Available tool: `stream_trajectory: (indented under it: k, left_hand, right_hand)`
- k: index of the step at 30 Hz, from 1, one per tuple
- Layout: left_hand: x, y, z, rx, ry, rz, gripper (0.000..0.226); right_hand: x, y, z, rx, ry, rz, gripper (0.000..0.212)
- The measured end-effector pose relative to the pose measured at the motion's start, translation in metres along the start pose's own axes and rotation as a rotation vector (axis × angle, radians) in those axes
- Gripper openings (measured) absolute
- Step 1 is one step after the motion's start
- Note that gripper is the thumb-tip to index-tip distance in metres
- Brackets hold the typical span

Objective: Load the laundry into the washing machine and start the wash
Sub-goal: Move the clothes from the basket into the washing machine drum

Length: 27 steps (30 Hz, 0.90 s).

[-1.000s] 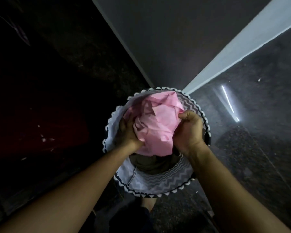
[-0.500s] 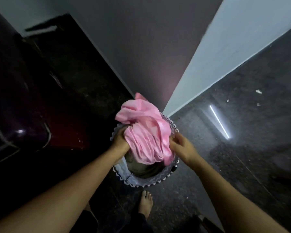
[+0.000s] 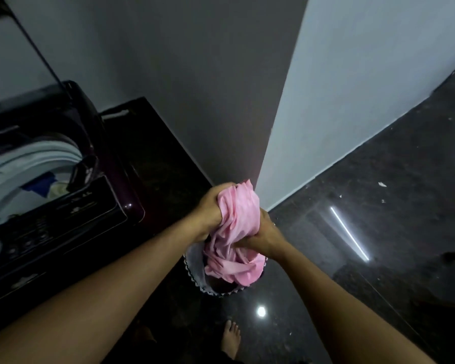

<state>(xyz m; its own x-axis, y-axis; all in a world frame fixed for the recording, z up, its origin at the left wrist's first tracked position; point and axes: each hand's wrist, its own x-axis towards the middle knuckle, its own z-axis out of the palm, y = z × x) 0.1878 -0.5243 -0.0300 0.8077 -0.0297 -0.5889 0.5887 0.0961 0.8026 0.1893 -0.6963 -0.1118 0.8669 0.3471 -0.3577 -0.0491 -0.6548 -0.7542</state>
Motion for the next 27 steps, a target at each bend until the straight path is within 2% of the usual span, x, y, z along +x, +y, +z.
stream_trajectory:
  k: [3, 4, 5, 7, 9, 11, 13, 15, 16, 17, 19, 21, 23, 25, 27]
  left_hand:
    - [-0.027, 0.03, -0.001, -0.01, 0.04, 0.174, 0.018]
    - [-0.035, 0.039, -0.004, 0.025, 0.015, 0.242, 0.014]
    - [-0.045, 0.049, -0.01, 0.064, -0.007, 0.319, 0.015]
    - [-0.055, 0.065, -0.023, 0.149, -0.019, 0.436, 0.023]
    - [-0.065, 0.08, -0.038, 0.265, -0.021, 0.478, 0.035]
    - [-0.074, 0.093, -0.051, 0.38, -0.01, 0.468, 0.057]
    - [-0.081, 0.103, -0.062, 0.42, 0.09, 0.479, 0.07]
    - [-0.09, 0.121, -0.065, 0.348, 0.227, 0.569, 0.07]
    - [-0.094, 0.13, -0.064, 0.292, 0.239, 0.626, 0.069]
    - [-0.101, 0.14, -0.061, 0.273, 0.208, 0.683, 0.069]
    - [-0.112, 0.155, -0.052, 0.378, 0.092, 0.705, 0.077]
    - [-0.118, 0.156, -0.044, 0.524, 0.0, 0.646, 0.078]
    - [-0.115, 0.149, -0.033, 0.536, -0.042, 0.581, 0.07]
    - [-0.106, 0.146, -0.017, 0.413, 0.014, 0.579, 0.066]
    - [-0.1, 0.152, -0.005, 0.246, 0.181, 0.588, 0.048]
  right_hand:
    - [-0.011, -0.026, -0.019, 0.173, 0.053, 0.095, 0.054]
    - [-0.012, -0.036, -0.026, 0.248, 0.047, 0.115, 0.038]
    - [-0.013, -0.044, -0.033, 0.31, 0.063, 0.114, 0.031]
    - [-0.019, -0.065, -0.046, 0.427, 0.113, 0.091, 0.035]
    - [-0.022, -0.082, -0.059, 0.522, 0.159, 0.064, 0.044]
    - [-0.025, -0.098, -0.074, 0.533, 0.202, 0.029, 0.045]
    - [-0.026, -0.113, -0.091, 0.488, 0.247, -0.025, 0.042]
    - [-0.026, -0.134, -0.109, 0.428, 0.318, -0.087, 0.047]
    - [-0.028, -0.146, -0.116, 0.39, 0.356, -0.122, 0.046]
    - [-0.031, -0.161, -0.125, 0.349, 0.39, -0.172, 0.044]
    - [-0.036, -0.19, -0.141, 0.278, 0.416, -0.267, 0.047]
    - [-0.043, -0.222, -0.156, 0.276, 0.422, -0.339, 0.052]
    - [-0.048, -0.249, -0.163, 0.319, 0.395, -0.418, 0.055]
    - [-0.05, -0.27, -0.165, 0.345, 0.351, -0.462, 0.051]
    - [-0.052, -0.285, -0.167, 0.33, 0.275, -0.465, 0.047]
